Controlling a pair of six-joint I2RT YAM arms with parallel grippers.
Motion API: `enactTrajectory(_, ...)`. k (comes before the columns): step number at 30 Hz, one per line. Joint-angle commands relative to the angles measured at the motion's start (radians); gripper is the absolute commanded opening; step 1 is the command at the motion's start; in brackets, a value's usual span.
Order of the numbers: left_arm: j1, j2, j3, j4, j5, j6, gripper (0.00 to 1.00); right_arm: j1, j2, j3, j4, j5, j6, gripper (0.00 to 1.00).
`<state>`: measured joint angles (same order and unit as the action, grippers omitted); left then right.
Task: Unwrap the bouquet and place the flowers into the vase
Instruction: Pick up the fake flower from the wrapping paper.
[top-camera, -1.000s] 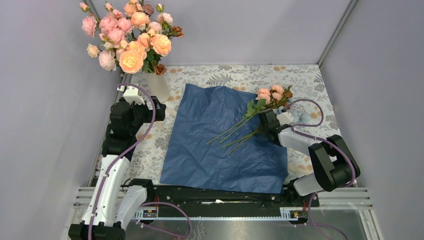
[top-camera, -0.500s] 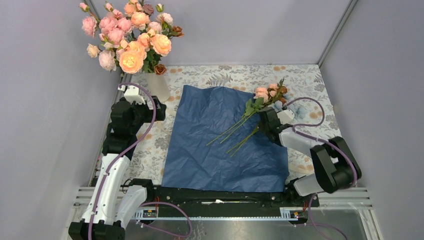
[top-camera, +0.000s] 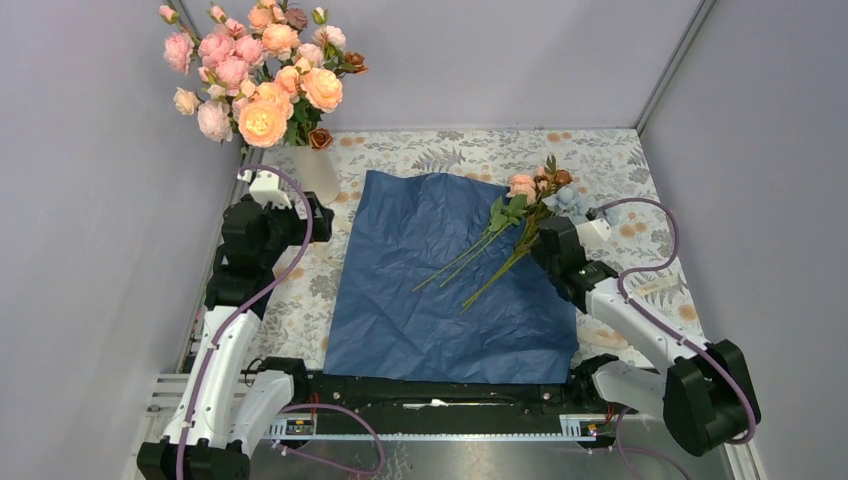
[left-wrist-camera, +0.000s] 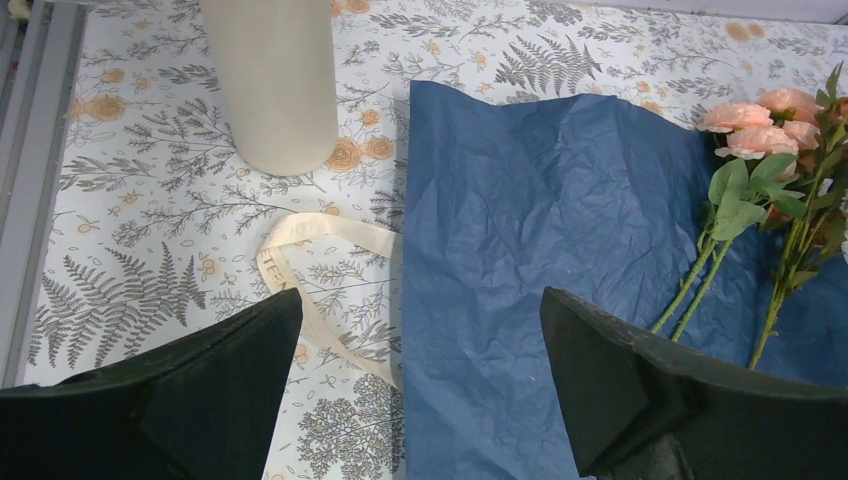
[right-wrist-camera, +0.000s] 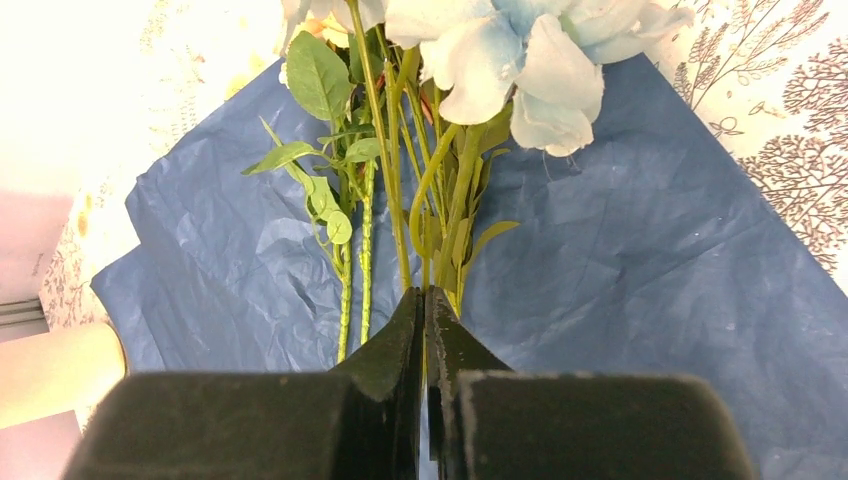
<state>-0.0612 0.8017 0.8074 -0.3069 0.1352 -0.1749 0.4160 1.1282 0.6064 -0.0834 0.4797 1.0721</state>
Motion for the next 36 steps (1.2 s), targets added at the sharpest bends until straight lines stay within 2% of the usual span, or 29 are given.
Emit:
enactTrajectory(1,-0.013,-0.008,-0.001,0.029,0.046,0.005,0.99,-0.005,-0.086,-0.001,-0.039,0.078,-0.032,0.0)
enactTrajectory(9,-0.071,-0.004,0.006,0.039,0.107,-0.038,0.99,-0.004,-0.275,-0.001,-0.076,0.198,-0.179,0.0)
enactTrajectory(17,-0.177,-0.015,-0.034,0.122,0.169,-0.211,0.98,-0.005,-0.429,0.036,-0.08,0.207,-0.381,0.0)
enactTrajectory(23,-0.247,-0.036,-0.04,0.146,0.173,-0.321,0.98,-0.003,-0.502,0.043,-0.022,0.041,-0.482,0.0)
enactTrajectory(36,-0.258,-0.108,-0.047,0.224,0.248,-0.536,0.98,0.036,-0.531,0.098,0.133,-0.393,-0.625,0.0)
